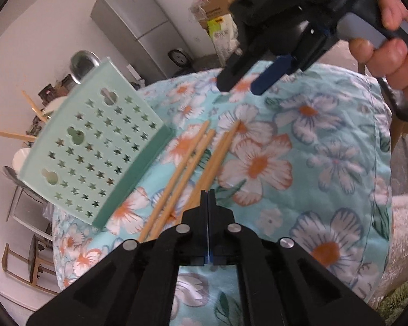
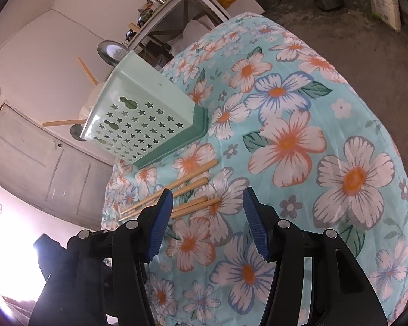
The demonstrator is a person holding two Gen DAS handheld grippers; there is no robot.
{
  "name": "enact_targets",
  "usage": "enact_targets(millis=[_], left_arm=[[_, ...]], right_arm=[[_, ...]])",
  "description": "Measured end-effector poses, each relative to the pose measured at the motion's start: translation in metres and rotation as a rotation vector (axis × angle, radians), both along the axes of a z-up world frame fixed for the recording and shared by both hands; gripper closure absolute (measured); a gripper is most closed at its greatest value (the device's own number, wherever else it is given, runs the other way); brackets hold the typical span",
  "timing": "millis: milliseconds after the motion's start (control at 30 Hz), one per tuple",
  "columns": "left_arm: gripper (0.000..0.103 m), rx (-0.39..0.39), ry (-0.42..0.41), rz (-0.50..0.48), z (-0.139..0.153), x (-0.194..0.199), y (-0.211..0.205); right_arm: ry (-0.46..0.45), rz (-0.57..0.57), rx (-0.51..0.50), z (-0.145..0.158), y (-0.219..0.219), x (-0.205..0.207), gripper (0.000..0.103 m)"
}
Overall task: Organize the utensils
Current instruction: 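Close the left gripper on the remaining chopsticks while the right gripper hovers above them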
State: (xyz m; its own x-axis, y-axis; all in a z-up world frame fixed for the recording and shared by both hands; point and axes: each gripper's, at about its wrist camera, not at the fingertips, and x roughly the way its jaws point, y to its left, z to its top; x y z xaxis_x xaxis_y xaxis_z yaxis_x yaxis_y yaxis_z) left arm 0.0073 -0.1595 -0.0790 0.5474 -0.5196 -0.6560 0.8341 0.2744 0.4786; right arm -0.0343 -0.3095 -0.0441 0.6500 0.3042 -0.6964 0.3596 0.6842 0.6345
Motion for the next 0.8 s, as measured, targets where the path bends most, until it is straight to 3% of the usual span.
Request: enact_targets(millis=[200,533,800], left_arm=[[0.090,0.032,-0.051,-0.002,-0.005,0.001,-0.003],[0.090,0.034,-0.084,0.003,-0.010,0.011,-0.007],[0.095,0.018,-0.101,-0.021,-0.002,-0.005,0.000]], right_arm=[[0.002,-0.002,0.018,-0.002,0.002,0.000,0.050],[0.011,0.008,0.012,-0.003,0.004,0.007,0.050],[0.007,0.004,0.013,-0.001,0.002,0.007,0.050]])
